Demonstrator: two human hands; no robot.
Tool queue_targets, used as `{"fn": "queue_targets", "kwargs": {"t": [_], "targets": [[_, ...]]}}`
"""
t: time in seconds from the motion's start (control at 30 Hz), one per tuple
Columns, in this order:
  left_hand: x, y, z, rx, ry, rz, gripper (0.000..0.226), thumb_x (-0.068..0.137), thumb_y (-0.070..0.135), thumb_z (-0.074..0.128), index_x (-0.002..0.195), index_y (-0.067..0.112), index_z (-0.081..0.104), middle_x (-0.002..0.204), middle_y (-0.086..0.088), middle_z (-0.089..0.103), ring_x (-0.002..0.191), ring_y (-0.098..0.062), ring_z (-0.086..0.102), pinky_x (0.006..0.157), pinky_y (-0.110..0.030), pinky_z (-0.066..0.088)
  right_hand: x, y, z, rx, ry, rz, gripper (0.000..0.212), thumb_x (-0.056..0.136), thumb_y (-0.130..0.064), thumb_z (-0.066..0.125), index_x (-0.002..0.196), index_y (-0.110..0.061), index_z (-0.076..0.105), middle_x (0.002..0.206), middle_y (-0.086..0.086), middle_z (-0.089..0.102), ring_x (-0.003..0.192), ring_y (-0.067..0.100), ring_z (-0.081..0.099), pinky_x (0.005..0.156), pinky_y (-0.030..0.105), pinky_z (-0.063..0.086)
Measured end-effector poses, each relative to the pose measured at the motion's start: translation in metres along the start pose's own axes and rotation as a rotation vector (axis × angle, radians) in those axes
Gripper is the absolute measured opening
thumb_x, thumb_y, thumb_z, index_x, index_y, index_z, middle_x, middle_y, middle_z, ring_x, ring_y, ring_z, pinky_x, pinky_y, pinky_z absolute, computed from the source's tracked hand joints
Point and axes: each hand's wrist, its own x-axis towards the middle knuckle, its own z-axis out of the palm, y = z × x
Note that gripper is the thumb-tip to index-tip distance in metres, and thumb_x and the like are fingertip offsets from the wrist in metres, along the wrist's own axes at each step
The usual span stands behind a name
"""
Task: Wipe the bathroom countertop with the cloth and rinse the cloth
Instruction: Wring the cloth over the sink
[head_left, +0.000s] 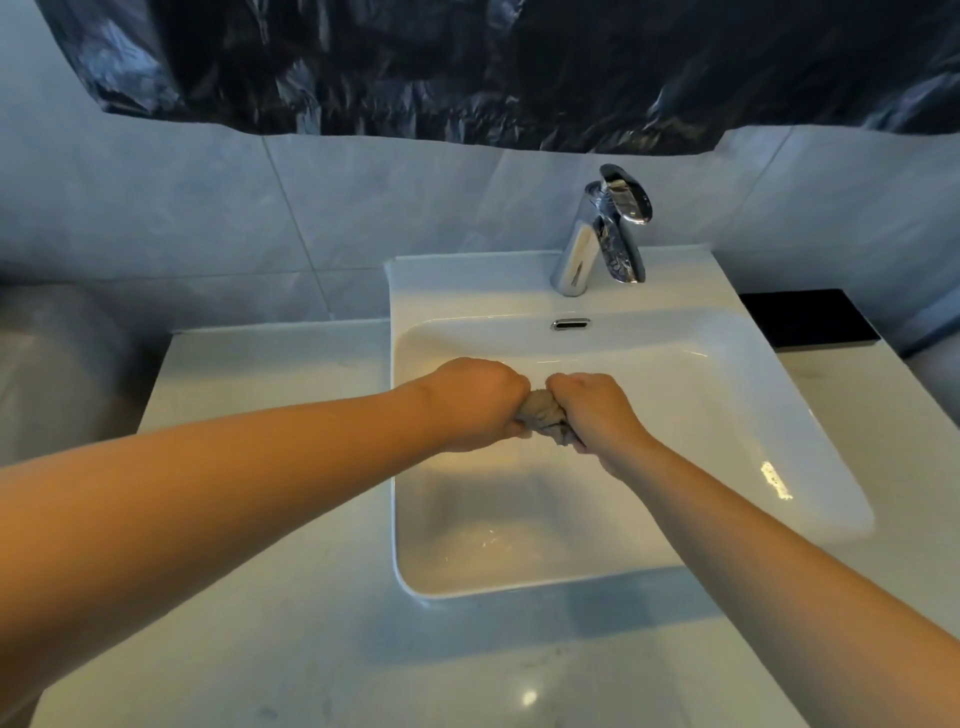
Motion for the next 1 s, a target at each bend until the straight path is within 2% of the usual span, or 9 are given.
{"fn": "queue_targets", "kwargs": {"t": [0.1, 0.2, 0.3, 0.43, 0.53, 0.63, 0.7, 0.83, 1.0], "targets": [[-0.001, -0.005, -0.009, -0.323, -0.159, -0.103, 0.025, 0.092, 0.042, 0.055, 0.089, 0.017, 0.056, 0.069, 0.002, 0.052, 0.066, -0.016, 0.048, 0.056, -0.025, 0.035, -0.014, 0.01, -0.007, 0.035, 0.039, -0.231, 0.026, 0.096, -0.043, 0.048, 0.106, -0.02, 0.054, 0.079, 0.003, 0.069, 0.052, 0.011, 0.062, 0.046, 0.018, 0.046], [-0.01, -0.013, -0.014, -0.74, -0.359, -0.174, 0.028, 0.091, 0.04, 0.058, 0.074, 0.019, 0.052, 0.06, -0.001, 0.047, 0.052, -0.016, 0.04, 0.047, -0.023, 0.034, -0.03, 0.036, -0.013, -0.028, 0.146, -0.475, 0.043, 0.095, -0.052, 0.043, 0.136, -0.041, 0.034, 0.13, -0.012, 0.046, 0.106, 0.009, 0.059, 0.075, 0.02, 0.055], [-0.02, -0.014, -0.015, -1.039, -0.553, -0.17, 0.03, 0.091, 0.036, 0.059, 0.069, 0.018, 0.049, 0.055, 0.002, 0.042, 0.047, -0.012, 0.031, 0.042, -0.019, 0.024, -0.038, 0.056, -0.006, -0.095, 0.196, -0.698, 0.049, 0.094, -0.049, 0.038, 0.141, -0.035, 0.035, 0.137, -0.01, 0.04, 0.118, 0.013, 0.05, 0.084, 0.028, 0.055], [-0.025, -0.005, -0.015, -1.16, -0.731, -0.136, 0.022, 0.093, 0.032, 0.056, 0.079, 0.018, 0.048, 0.059, 0.002, 0.04, 0.05, -0.009, 0.029, 0.041, -0.015, 0.026, -0.036, 0.045, 0.012, 0.086, 0.39, -0.778, 0.035, 0.093, -0.036, 0.042, 0.121, -0.02, 0.057, 0.109, -0.002, 0.062, 0.086, 0.02, 0.062, 0.067, 0.033, 0.055], [-0.027, 0.004, -0.012, -1.061, -0.711, -0.124, 0.032, 0.092, 0.033, 0.059, 0.071, 0.015, 0.044, 0.055, 0.003, 0.04, 0.047, -0.01, 0.03, 0.042, -0.017, 0.024, -0.032, 0.033, 0.013, 0.085, 0.432, -0.809, 0.027, 0.092, -0.029, 0.046, 0.081, -0.013, 0.065, 0.067, -0.005, 0.06, 0.062, 0.015, 0.058, 0.056, 0.027, 0.048], [-0.026, 0.014, -0.008, -0.901, -0.578, -0.139, 0.033, 0.09, 0.038, 0.06, 0.073, 0.012, 0.049, 0.056, 0.001, 0.044, 0.049, -0.013, 0.035, 0.045, -0.02, 0.031, -0.024, 0.031, 0.012, -0.018, 0.39, -0.712, 0.041, 0.093, -0.034, 0.045, 0.058, -0.014, 0.055, 0.05, -0.005, 0.05, 0.05, 0.017, 0.05, 0.047, 0.032, 0.042], [-0.024, 0.019, -0.002, -0.65, -0.409, -0.13, 0.035, 0.089, 0.044, 0.059, 0.084, 0.009, 0.056, 0.064, -0.002, 0.05, 0.057, -0.016, 0.044, 0.054, -0.022, 0.038, -0.019, 0.034, 0.014, -0.115, 0.344, -0.62, 0.045, 0.095, -0.031, 0.043, 0.052, -0.016, 0.049, 0.047, -0.004, 0.044, 0.048, 0.016, 0.044, 0.047, 0.035, 0.038], [-0.028, 0.024, 0.02, -0.208, -0.127, -0.046, 0.033, 0.092, 0.046, 0.052, 0.092, 0.014, 0.056, 0.074, 0.001, 0.052, 0.069, -0.016, 0.048, 0.061, -0.027, 0.035, -0.014, 0.038, 0.019, -0.102, 0.168, -0.331, 0.045, 0.095, -0.019, 0.045, 0.05, -0.012, 0.045, 0.054, 0.005, 0.044, 0.056, 0.02, 0.043, 0.057, 0.033, 0.036], [-0.029, 0.022, 0.029, -0.003, -0.03, 0.045, 0.033, 0.096, 0.044, 0.046, 0.103, 0.012, 0.056, 0.077, 0.003, 0.047, 0.072, -0.02, 0.049, 0.064, -0.028, 0.035, -0.006, 0.043, 0.028, 0.141, 0.055, 0.078, 0.03, 0.085, -0.016, 0.052, 0.055, -0.012, 0.05, 0.059, 0.007, 0.048, 0.07, 0.027, 0.05, 0.067, 0.039, 0.039]]}}
